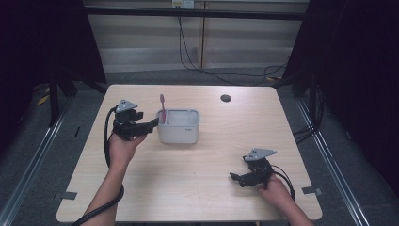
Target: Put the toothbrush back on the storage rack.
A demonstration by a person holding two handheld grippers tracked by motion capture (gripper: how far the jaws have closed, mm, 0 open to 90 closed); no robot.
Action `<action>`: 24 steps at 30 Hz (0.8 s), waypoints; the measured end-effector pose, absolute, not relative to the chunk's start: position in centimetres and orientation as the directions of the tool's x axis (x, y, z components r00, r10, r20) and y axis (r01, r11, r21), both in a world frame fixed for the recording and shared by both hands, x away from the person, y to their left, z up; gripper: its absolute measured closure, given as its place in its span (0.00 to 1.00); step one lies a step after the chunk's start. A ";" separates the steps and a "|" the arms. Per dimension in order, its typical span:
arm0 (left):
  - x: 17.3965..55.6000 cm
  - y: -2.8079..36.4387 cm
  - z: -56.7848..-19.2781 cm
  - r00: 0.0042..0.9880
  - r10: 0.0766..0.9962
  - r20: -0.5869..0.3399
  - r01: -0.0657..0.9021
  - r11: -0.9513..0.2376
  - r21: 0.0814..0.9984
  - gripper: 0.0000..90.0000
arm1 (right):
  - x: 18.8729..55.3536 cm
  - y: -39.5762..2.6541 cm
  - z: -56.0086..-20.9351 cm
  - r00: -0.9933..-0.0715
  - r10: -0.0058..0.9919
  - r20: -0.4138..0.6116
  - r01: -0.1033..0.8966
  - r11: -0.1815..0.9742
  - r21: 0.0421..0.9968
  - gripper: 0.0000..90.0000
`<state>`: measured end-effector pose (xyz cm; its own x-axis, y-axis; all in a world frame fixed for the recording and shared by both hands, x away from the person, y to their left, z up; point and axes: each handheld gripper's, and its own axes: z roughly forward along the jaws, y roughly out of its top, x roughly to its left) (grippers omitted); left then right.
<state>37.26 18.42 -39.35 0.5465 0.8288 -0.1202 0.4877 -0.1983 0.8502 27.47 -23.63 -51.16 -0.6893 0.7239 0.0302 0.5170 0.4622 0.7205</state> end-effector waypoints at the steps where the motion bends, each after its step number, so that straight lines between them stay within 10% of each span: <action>1: 37.2 18.5 -39.4 0.550 0.827 -0.118 0.490 -0.205 0.848 0.33 | 27.5 -23.6 -51.2 -0.690 0.724 0.029 0.516 0.463 0.721 0.13; 24: 36.1 19.6 -41.8 0.549 0.826 -0.123 0.520 -0.224 0.824 0.28 | 27.5 -23.6 -51.2 -0.689 0.724 0.030 0.517 0.462 0.720 0.13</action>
